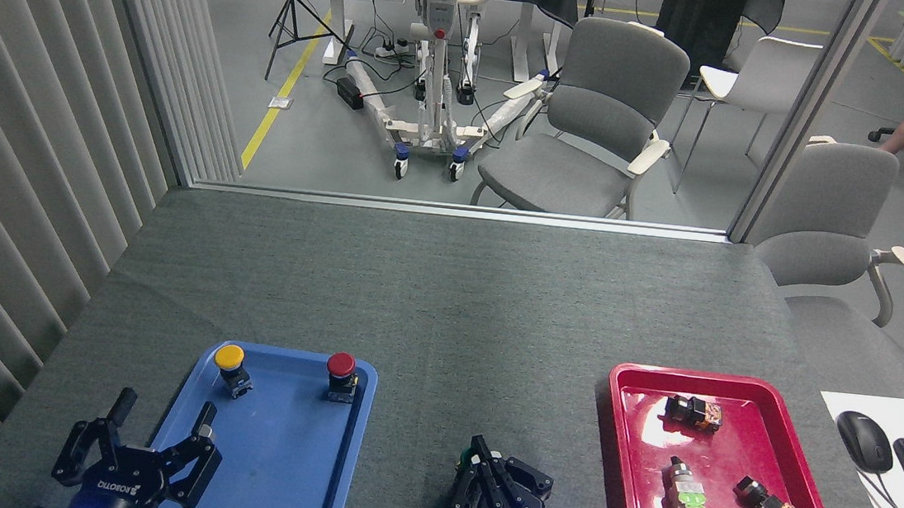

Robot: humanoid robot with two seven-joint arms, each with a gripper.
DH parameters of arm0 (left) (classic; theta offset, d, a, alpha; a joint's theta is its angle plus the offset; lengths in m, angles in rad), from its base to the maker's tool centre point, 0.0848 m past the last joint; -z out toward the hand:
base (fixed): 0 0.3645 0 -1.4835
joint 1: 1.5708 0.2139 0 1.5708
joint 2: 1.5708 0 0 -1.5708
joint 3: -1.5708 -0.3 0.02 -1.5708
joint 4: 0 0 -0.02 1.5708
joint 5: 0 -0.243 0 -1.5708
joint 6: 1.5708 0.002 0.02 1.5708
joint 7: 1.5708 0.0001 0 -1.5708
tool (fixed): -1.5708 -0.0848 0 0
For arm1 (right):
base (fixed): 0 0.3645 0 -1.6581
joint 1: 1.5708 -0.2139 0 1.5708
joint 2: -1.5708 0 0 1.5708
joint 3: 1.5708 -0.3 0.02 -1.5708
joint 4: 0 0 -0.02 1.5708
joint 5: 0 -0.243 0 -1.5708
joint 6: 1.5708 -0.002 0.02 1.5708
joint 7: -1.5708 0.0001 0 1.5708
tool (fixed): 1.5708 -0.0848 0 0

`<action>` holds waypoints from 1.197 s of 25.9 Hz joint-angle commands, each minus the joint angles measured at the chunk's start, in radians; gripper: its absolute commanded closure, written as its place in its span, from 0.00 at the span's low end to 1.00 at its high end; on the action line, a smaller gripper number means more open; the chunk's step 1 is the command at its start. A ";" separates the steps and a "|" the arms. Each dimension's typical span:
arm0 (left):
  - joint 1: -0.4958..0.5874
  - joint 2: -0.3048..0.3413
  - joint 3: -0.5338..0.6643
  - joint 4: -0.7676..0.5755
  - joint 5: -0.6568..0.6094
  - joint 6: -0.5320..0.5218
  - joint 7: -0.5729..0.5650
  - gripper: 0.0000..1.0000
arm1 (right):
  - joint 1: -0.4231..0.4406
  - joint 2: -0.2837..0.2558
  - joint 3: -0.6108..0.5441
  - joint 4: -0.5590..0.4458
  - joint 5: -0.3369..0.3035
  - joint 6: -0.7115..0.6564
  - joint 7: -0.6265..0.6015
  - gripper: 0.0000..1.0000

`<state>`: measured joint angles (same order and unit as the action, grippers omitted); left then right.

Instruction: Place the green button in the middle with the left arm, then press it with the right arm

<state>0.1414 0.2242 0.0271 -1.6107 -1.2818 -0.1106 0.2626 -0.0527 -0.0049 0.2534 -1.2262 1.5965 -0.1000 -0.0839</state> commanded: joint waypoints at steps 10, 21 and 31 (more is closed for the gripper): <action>0.000 0.007 -0.044 0.000 0.001 0.160 0.000 0.01 | 0.001 0.002 -0.011 -0.016 -0.015 0.014 -0.080 1.00; -0.023 0.063 -0.039 -0.003 -0.002 0.080 -0.121 0.01 | 0.008 -0.003 -0.013 -0.073 -0.027 0.117 -0.140 0.86; -0.026 0.090 -0.174 0.012 -0.001 -0.084 -0.040 0.01 | 0.093 -0.035 -0.141 -0.148 -0.141 0.102 -0.134 0.01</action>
<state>0.1160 0.3068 -0.1075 -1.6024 -1.2832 -0.1767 0.2019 0.0065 -0.0366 0.1694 -1.3404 1.4642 0.0389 -0.2204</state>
